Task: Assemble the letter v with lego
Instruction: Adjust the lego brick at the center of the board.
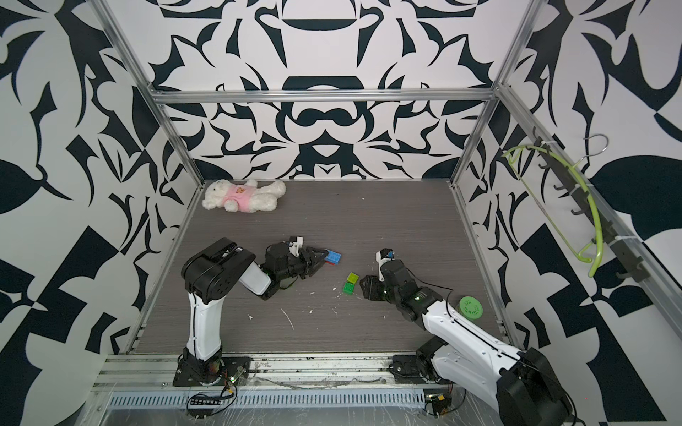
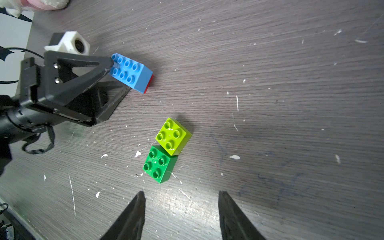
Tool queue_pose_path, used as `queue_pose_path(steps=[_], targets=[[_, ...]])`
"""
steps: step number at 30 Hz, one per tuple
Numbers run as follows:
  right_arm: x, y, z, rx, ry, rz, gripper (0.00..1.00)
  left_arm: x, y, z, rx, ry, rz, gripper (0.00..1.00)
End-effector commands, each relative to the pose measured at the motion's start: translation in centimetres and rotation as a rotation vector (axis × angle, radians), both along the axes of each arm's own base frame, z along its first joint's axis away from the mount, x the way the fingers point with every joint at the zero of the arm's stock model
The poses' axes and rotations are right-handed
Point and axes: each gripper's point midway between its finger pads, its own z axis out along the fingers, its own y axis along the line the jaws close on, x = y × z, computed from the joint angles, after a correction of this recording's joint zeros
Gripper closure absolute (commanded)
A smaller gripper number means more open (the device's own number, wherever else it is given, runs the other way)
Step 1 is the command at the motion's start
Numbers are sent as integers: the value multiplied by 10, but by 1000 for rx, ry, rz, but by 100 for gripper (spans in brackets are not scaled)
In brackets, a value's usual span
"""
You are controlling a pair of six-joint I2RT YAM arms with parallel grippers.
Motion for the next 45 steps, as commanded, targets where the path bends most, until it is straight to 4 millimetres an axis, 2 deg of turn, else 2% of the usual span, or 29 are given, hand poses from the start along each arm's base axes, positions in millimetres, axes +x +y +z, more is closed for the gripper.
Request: queue_pose_path(steps=[1,4,9,16,22,29,35,41,45], targets=[[-2,4,3,37,-10,3,42,-4,8,-20,-1,40,53,51],[-6,4,-3,38,7,8,43,-3,10,-17,8,26,68,55],[-7,6,-9,23,17,21,44,1,4,-18,6,24,47,51],[-2,11,-12,16,28,25,45,8,5,-22,27,9,49,53],[10,19,-18,-12,64,3,41,12,2,-23,31,2,40,56],[28,40,-19,-17,59,6,39,12,1,-22,24,3,37,63],[42,40,-25,-88,109,-41,39,11,2,-23,9,8,42,68],[48,43,-28,-73,143,-114,39,10,5,-24,8,3,45,68],[54,41,-26,-155,124,-142,41,8,8,-25,16,-12,54,69]])
